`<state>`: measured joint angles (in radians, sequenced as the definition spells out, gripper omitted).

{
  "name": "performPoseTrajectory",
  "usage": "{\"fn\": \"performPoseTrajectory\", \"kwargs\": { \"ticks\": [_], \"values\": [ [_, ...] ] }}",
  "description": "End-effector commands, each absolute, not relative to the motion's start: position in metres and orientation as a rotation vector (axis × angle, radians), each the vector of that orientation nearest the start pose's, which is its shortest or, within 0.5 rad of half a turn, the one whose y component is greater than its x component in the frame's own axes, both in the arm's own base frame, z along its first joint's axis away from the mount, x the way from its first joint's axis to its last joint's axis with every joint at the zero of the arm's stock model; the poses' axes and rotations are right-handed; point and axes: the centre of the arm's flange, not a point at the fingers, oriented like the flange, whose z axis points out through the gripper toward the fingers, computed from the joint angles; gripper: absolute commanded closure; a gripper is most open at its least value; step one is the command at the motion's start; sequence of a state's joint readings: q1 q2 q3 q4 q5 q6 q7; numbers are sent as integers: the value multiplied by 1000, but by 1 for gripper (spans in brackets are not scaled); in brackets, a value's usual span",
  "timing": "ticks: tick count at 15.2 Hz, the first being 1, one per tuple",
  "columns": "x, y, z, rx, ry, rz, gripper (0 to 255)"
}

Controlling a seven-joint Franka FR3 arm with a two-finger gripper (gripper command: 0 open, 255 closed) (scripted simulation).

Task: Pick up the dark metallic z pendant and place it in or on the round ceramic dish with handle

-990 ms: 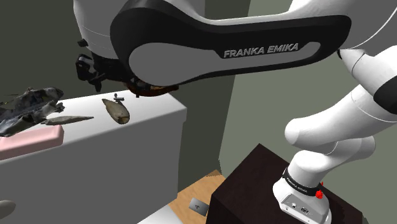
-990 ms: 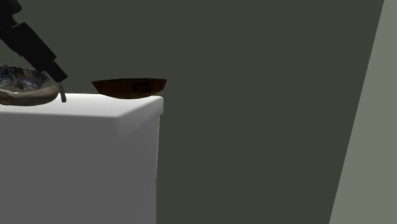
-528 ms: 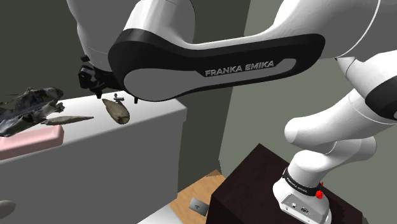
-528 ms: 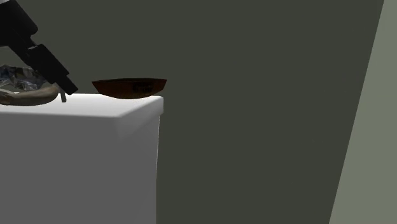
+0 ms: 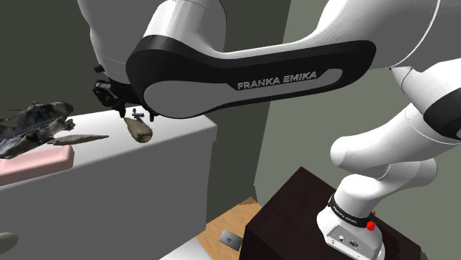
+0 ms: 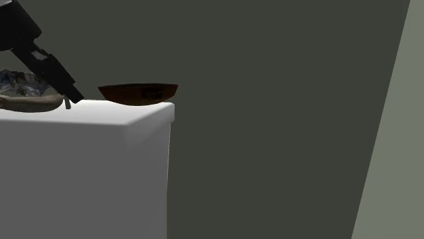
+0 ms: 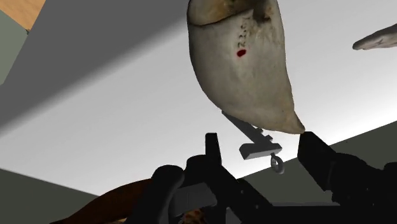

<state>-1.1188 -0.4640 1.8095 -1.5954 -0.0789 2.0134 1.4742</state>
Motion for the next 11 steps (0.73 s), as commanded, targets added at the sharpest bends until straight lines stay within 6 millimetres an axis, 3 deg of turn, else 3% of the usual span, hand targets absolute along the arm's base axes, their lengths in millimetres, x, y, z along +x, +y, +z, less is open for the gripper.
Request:
{"fn": "performPoseTrajectory", "kwargs": {
  "ticks": [1, 9, 11],
  "values": [
    [402, 493, 565, -2821, 972, -918, 255],
    [402, 493, 565, -2821, 972, -918, 255],
    [402, 493, 575, -2821, 972, -918, 255]
  ]
}}
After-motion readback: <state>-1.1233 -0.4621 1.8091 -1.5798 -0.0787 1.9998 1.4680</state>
